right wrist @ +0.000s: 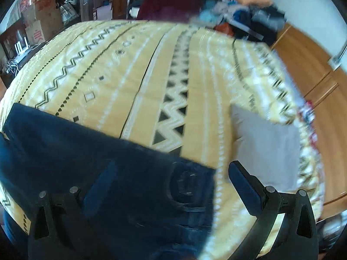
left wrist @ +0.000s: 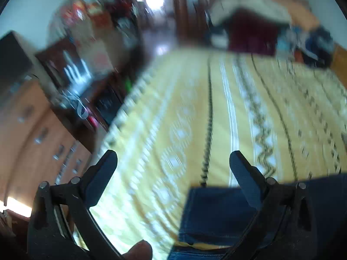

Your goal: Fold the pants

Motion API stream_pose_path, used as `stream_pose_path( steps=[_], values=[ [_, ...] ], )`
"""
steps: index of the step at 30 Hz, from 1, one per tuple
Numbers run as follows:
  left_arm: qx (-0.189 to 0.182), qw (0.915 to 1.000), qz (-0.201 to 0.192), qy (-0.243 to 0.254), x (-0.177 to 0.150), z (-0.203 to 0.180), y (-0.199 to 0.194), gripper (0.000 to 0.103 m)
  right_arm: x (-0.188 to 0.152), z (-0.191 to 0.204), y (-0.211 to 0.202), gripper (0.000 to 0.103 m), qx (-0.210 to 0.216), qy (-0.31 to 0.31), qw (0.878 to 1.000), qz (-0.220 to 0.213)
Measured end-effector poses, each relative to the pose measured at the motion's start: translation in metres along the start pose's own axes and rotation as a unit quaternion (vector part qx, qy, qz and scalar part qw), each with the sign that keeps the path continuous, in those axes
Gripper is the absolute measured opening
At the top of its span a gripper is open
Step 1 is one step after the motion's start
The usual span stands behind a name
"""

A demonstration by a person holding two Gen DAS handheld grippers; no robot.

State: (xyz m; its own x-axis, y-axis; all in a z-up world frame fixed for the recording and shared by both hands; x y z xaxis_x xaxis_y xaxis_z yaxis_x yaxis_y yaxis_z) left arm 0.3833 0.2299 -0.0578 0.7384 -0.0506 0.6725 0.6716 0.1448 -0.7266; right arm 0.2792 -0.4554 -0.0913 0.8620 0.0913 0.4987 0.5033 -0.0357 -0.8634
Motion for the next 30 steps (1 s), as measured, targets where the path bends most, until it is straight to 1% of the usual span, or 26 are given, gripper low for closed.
stream_pose_path(
  steps=[1, 2, 3, 4, 6, 9, 14, 16, 18, 20, 21, 23, 25, 27, 30],
  values=[
    [-0.004, 0.9997, 0.022, 0.009, -0.014, -0.008, 0.022, 0.103, -0.005, -0.001, 0.015, 0.103, 0.003, 0.007, 1.000, 0.004],
    [-0.006, 0.9993, 0.035, 0.014, -0.022, -0.012, 0.035, 0.103, -0.008, -0.003, 0.024, 0.103, 0.005, 0.010, 1.000, 0.008],
    [-0.006, 0.9980, 0.059, 0.022, -0.039, -0.019, 0.059, 0.103, -0.012, -0.005, 0.036, 0.103, 0.007, 0.016, 1.000, 0.013],
    [-0.002, 0.9971, 0.072, 0.026, -0.046, -0.023, 0.068, 0.103, -0.015, -0.010, 0.047, 0.103, 0.009, 0.026, 1.000, 0.014],
    [-0.001, 0.9939, 0.108, 0.024, -0.071, -0.028, 0.101, 0.103, -0.022, -0.018, 0.062, 0.103, 0.015, 0.054, 0.998, 0.015],
    [0.001, 0.9908, 0.134, 0.020, -0.088, -0.031, 0.127, 0.103, -0.028, -0.022, 0.077, 0.103, 0.023, 0.081, 0.996, 0.007],
    [-0.002, 0.9872, 0.156, 0.030, -0.109, -0.041, 0.148, 0.103, -0.042, -0.017, 0.088, 0.103, 0.032, 0.095, 0.995, -0.006],
    [-0.011, 0.9857, 0.166, 0.026, -0.118, -0.042, 0.154, 0.101, -0.046, -0.013, 0.088, 0.103, 0.040, 0.102, 0.994, -0.012],
    [-0.030, 0.9875, 0.154, 0.011, -0.121, -0.041, 0.153, 0.101, -0.052, -0.010, 0.087, 0.103, 0.048, 0.111, 0.992, -0.017],
    [-0.048, 0.9887, 0.142, 0.004, -0.121, -0.042, 0.150, 0.095, -0.057, -0.006, 0.087, 0.103, 0.055, 0.118, 0.991, -0.021],
    [-0.060, 0.9888, 0.137, 0.006, -0.121, -0.045, 0.148, 0.089, -0.059, -0.003, 0.086, 0.103, 0.057, 0.118, 0.991, -0.024],
    [-0.066, 0.9888, 0.133, 0.015, -0.123, -0.049, 0.146, 0.082, -0.063, 0.003, 0.085, 0.103, 0.065, 0.120, 0.990, -0.029],
    [-0.086, 0.9880, 0.124, 0.031, -0.124, -0.058, 0.139, 0.060, -0.065, 0.010, 0.086, 0.103, 0.069, 0.117, 0.990, -0.030],
    [-0.096, 0.9868, 0.123, 0.043, -0.126, -0.067, 0.134, 0.052, -0.067, 0.015, 0.088, 0.103, 0.075, 0.113, 0.990, -0.028],
    [-0.100, 0.9865, 0.118, 0.055, -0.126, -0.074, 0.133, 0.045, -0.069, 0.017, 0.091, 0.103, 0.076, 0.112, 0.990, -0.028]
  ],
)
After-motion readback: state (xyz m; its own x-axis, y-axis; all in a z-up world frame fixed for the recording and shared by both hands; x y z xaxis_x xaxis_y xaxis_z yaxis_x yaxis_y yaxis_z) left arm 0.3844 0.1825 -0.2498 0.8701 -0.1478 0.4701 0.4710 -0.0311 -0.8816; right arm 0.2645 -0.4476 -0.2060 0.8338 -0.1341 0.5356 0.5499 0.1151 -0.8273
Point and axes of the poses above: each gripper's, at about its wrist camera, not at the fingertips, and y roughly the way its jaws point, z to its left, x to its top, the point moved 7 cm from there along y, roughly the way its jaws point, and after that the axes turned 3 degrees about x, right-handed, at the moved point
